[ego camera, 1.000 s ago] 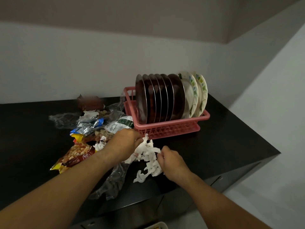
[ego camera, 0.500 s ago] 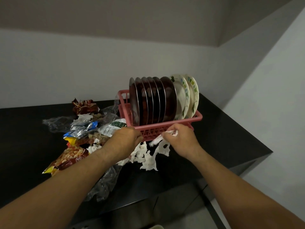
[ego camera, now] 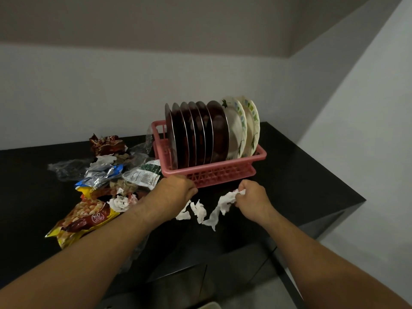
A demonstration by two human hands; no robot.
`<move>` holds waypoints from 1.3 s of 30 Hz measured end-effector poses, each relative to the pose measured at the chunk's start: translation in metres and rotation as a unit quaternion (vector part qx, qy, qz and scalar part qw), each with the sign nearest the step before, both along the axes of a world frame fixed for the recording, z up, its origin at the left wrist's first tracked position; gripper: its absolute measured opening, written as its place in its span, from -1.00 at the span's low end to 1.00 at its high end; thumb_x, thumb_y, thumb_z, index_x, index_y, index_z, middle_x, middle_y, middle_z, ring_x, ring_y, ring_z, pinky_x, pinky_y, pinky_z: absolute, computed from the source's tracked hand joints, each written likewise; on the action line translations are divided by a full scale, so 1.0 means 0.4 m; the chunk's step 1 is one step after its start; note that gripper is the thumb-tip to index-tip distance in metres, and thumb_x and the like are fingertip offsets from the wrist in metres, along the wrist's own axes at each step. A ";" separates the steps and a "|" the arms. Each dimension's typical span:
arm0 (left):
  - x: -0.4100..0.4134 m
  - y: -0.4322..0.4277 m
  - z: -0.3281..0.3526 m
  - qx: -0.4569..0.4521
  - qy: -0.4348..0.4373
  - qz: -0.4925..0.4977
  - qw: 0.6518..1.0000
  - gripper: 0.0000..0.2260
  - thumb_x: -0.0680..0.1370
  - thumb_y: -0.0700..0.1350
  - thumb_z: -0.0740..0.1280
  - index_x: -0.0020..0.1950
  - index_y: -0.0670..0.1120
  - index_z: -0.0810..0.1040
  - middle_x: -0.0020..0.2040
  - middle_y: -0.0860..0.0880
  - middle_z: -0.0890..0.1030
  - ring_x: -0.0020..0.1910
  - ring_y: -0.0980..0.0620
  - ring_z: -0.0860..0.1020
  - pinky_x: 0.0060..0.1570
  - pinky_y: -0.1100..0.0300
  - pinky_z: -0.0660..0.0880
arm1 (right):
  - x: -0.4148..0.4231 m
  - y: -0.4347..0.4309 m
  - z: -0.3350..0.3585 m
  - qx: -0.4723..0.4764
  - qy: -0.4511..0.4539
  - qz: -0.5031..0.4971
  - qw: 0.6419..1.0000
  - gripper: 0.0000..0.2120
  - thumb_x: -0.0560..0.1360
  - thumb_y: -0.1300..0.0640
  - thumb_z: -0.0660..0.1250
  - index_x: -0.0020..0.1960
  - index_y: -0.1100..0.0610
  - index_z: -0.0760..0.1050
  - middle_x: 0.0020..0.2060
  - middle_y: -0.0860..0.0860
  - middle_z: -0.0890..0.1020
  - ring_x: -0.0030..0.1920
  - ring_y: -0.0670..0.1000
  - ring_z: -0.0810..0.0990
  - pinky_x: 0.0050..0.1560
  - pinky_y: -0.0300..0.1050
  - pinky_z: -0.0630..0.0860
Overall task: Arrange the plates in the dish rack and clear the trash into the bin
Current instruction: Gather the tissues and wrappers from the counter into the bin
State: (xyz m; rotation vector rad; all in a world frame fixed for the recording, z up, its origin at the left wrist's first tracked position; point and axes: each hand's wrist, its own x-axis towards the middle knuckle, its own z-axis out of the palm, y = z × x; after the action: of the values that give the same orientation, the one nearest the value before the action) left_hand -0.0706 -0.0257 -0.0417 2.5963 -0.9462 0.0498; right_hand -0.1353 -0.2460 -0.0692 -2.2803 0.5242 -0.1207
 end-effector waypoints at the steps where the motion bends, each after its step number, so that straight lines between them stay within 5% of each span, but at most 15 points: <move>1: -0.002 -0.004 -0.001 0.003 0.000 0.000 1.000 -0.75 0.63 0.01 0.23 0.03 -0.09 0.63 -0.04 0.01 0.62 -0.12 0.09 0.58 -0.05 0.23 0.53 | 0.003 -0.004 0.005 0.013 -0.010 0.009 1.000 -0.79 0.49 0.36 0.26 -0.21 0.08 0.44 -0.17 0.04 0.61 -0.18 0.00 0.62 -0.29 -0.16 0.54; 5: -0.004 -0.022 0.000 0.011 0.000 0.003 1.000 -0.75 0.64 0.01 0.22 0.04 -0.10 0.63 -0.02 0.01 0.61 -0.09 0.07 0.57 0.01 0.15 0.54 | 0.006 -0.009 0.026 0.092 -0.043 0.027 0.994 -0.75 0.51 0.41 0.22 -0.11 0.07 0.50 -0.07 0.05 0.62 -0.10 0.03 0.67 -0.14 -0.04 0.67; 10: -0.011 -0.044 -0.008 0.014 0.008 0.005 1.000 -0.74 0.63 0.02 0.22 0.06 -0.11 0.63 0.02 0.00 0.61 -0.03 0.07 0.57 0.05 0.16 0.52 | 0.006 -0.009 0.032 0.062 -0.042 0.032 0.997 -0.70 0.59 0.25 0.14 -0.07 -0.10 0.53 -0.08 -0.12 0.58 -0.16 -0.14 0.58 -0.30 -0.39 0.39; 13: -0.021 -0.064 -0.013 0.029 0.009 0.008 0.999 -0.74 0.62 0.05 0.23 0.08 -0.07 0.62 0.05 0.01 0.58 0.01 0.07 0.54 0.04 0.18 0.48 | 0.001 -0.011 0.025 0.035 -0.037 0.033 0.998 -0.96 0.57 -0.03 0.33 -0.04 -0.09 0.52 -0.11 -0.18 0.57 -0.12 -0.18 0.58 -0.27 -0.38 0.36; 14: -0.024 -0.069 -0.015 0.039 0.009 0.011 0.999 -0.74 0.61 0.06 0.24 0.08 -0.06 0.62 0.05 0.01 0.58 0.01 0.06 0.54 0.03 0.17 0.49 | -0.001 -0.014 0.022 0.019 -0.030 0.034 0.999 -0.86 0.50 -0.07 0.42 -0.03 -0.05 0.53 -0.11 -0.16 0.57 -0.13 -0.16 0.59 -0.28 -0.36 0.37; 19: -0.028 -0.105 -0.057 0.121 0.041 0.073 0.989 -0.68 0.54 0.15 0.32 0.14 -0.05 0.53 0.08 -0.05 0.58 0.07 -0.04 0.55 -0.02 0.14 0.46 | -0.017 -0.041 0.032 -0.055 0.027 0.042 0.997 -0.81 0.48 0.24 0.42 -0.15 -0.01 0.48 -0.15 -0.08 0.55 -0.19 -0.09 0.58 -0.29 -0.27 0.47; 23: -0.022 -0.163 -0.124 0.210 0.067 0.115 0.969 -0.62 0.55 0.17 0.29 0.21 -0.08 0.49 0.16 -0.09 0.56 0.15 -0.09 0.54 0.06 0.07 0.43 | -0.039 -0.068 0.037 -0.068 0.030 0.061 0.995 -0.81 0.52 0.25 0.35 -0.16 -0.02 0.46 -0.11 -0.06 0.52 -0.18 -0.06 0.57 -0.27 -0.25 0.46; 27: -0.036 -0.198 -0.195 0.246 0.049 0.138 0.958 -0.81 0.61 -0.07 0.24 0.16 -0.09 0.56 0.13 -0.09 0.60 0.10 -0.10 0.59 -0.01 0.04 0.51 | -0.068 -0.102 0.012 -0.048 0.035 0.054 0.997 -0.77 0.54 0.29 0.30 -0.15 -0.03 0.44 -0.13 -0.04 0.54 -0.20 -0.04 0.58 -0.34 -0.24 0.42; 30: -0.055 -0.208 -0.227 0.224 0.003 0.136 0.965 -0.84 0.62 -0.13 0.22 0.14 -0.10 0.54 0.09 -0.09 0.60 0.04 -0.09 0.61 -0.07 0.05 0.52 | -0.085 -0.127 -0.006 -0.021 0.013 0.036 0.999 -0.74 0.54 0.30 0.31 -0.16 -0.05 0.41 -0.14 -0.02 0.55 -0.21 -0.06 0.57 -0.36 -0.26 0.42; 36: -0.088 -0.227 -0.185 0.095 0.004 0.150 0.984 -0.72 0.59 0.08 0.24 0.07 -0.12 0.54 0.05 -0.12 0.47 -0.04 -0.11 0.56 -0.20 0.13 0.41 | -0.092 -0.143 0.002 0.022 -0.015 0.043 0.999 -0.76 0.51 0.08 0.44 0.04 -0.07 0.38 -0.05 -0.09 0.47 -0.13 -0.09 0.53 -0.32 -0.31 0.43; 39: -0.097 -0.226 -0.117 0.025 0.049 0.141 0.989 -0.80 0.56 0.01 0.30 -0.04 -0.13 0.52 0.00 -0.09 0.44 -0.10 -0.08 0.52 -0.03 0.07 0.45 | -0.085 -0.133 0.026 0.007 -0.001 0.025 1.000 -0.78 0.51 0.12 0.43 0.08 -0.03 0.45 -0.03 -0.09 0.51 -0.11 -0.09 0.54 -0.23 -0.23 0.47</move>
State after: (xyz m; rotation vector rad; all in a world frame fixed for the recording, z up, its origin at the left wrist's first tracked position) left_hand -0.1092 -0.1162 -0.0884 2.7326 -0.5484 -0.0262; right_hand -0.1693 -0.2990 -0.0586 -2.2775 0.4650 -0.0954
